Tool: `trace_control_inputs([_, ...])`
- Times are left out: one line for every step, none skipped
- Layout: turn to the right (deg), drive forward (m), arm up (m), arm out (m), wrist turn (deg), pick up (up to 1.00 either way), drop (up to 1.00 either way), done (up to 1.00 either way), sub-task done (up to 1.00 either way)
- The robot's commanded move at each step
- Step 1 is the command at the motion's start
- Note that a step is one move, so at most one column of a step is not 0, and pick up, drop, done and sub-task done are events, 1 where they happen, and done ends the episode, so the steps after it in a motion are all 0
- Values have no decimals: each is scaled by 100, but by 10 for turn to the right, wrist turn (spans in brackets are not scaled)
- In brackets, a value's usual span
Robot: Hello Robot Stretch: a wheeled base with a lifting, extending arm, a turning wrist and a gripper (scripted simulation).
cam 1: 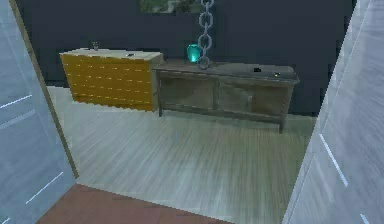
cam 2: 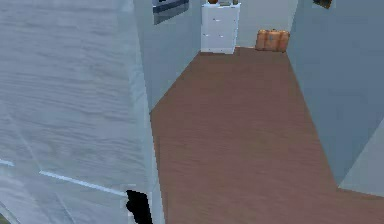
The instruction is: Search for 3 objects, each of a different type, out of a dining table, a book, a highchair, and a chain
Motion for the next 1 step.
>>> trace_control_inputs([120,0,0,0,0,0,0,0,0])
